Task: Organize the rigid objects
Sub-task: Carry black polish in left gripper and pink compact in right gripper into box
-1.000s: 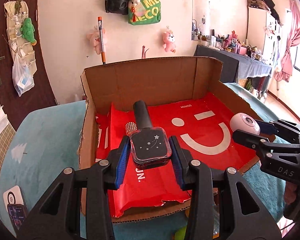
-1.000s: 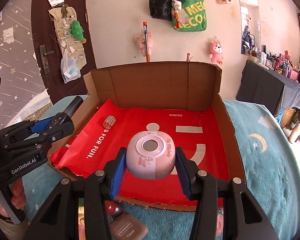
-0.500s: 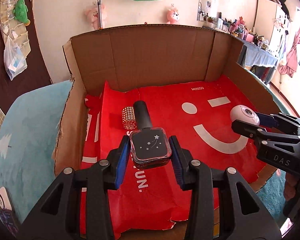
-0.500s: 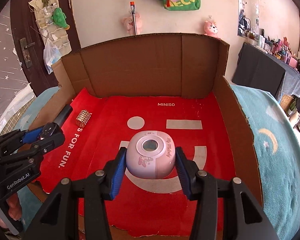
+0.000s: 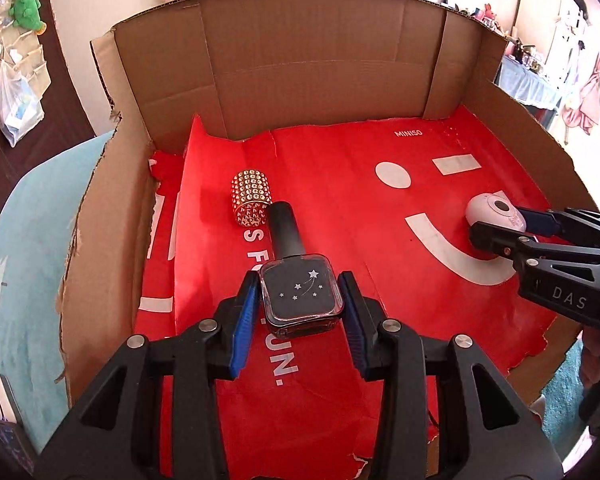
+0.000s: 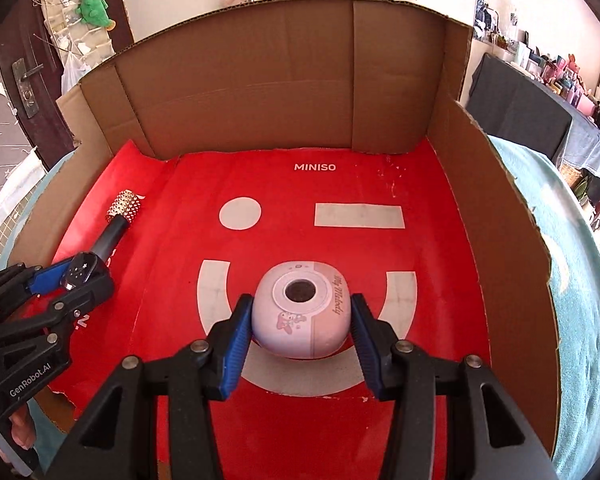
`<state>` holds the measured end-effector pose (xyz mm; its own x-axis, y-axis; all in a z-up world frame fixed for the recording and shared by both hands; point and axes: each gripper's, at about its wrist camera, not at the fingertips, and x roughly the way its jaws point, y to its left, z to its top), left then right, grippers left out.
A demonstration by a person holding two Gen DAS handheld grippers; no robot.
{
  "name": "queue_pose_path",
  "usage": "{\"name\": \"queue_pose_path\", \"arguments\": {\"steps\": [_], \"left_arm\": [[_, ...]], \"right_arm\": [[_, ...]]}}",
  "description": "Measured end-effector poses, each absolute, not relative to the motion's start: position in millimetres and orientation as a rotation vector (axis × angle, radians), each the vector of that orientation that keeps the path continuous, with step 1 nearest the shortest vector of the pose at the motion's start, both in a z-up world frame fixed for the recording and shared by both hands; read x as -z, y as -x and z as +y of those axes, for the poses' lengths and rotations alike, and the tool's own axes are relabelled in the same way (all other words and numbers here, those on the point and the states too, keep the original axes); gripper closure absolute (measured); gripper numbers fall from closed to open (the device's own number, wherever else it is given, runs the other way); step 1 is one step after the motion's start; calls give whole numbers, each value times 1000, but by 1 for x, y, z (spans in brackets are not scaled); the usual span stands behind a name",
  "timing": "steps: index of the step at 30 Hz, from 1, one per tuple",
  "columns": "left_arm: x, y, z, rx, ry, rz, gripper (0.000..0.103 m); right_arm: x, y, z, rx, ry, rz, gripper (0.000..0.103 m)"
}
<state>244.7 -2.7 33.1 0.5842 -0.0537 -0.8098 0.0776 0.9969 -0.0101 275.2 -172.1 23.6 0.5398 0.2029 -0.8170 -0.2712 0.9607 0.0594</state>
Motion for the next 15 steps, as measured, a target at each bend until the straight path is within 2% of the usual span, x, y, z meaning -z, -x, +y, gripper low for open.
{"name": "queue_pose_path", "arguments": {"steps": [15], "left_arm": [[-25, -245, -4, 75, -41, 973, 66]], "right_arm": [[-19, -281, -164, -267, 114, 1005, 52]]}}
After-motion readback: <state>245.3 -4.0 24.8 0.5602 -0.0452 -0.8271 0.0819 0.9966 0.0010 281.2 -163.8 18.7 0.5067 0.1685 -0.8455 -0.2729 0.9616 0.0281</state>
